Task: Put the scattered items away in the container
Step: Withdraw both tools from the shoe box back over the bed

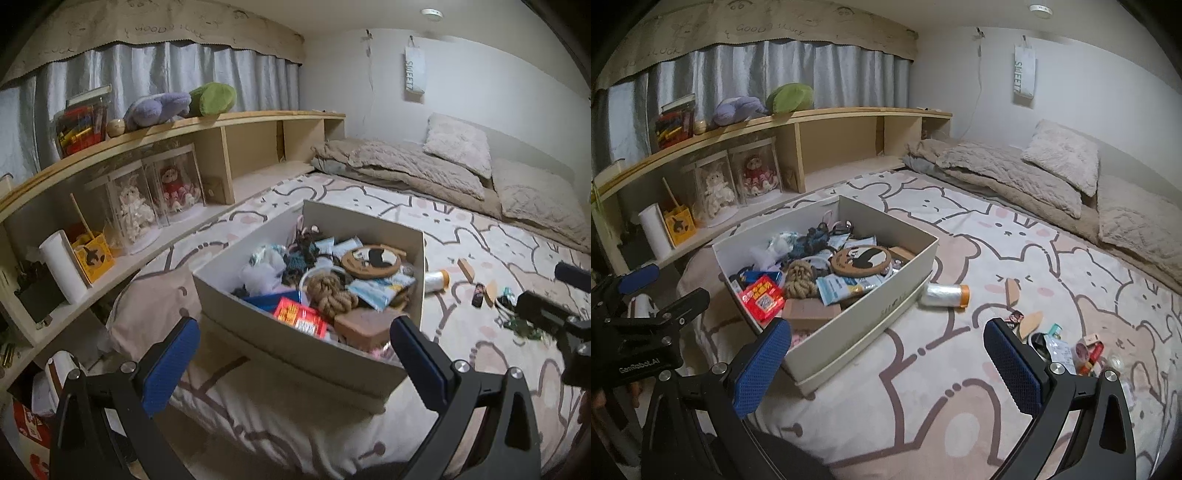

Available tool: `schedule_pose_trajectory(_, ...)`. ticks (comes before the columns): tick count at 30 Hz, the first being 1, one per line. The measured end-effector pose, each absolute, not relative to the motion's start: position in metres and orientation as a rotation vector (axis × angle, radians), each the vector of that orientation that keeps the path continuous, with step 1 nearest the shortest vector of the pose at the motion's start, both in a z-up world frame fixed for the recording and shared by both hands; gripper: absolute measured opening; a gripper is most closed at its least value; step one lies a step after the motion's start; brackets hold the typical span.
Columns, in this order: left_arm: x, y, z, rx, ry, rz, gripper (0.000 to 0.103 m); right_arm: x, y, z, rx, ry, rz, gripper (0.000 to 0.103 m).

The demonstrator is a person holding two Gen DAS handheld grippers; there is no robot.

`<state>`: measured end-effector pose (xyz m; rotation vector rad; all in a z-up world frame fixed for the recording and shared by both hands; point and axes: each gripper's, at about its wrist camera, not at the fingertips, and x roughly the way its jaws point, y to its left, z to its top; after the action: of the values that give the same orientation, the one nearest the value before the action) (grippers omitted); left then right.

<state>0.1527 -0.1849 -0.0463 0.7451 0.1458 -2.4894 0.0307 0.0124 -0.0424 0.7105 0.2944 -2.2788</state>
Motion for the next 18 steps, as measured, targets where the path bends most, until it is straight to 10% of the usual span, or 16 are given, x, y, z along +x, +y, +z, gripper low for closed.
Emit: schedule_pose_trajectory(18, 0.19, -0.186, -0.049, 0.749, 0.149, -2.514, 0.103, 0.061, 0.033, -0.052, 0.735, 0.277, -2.326, 0.103)
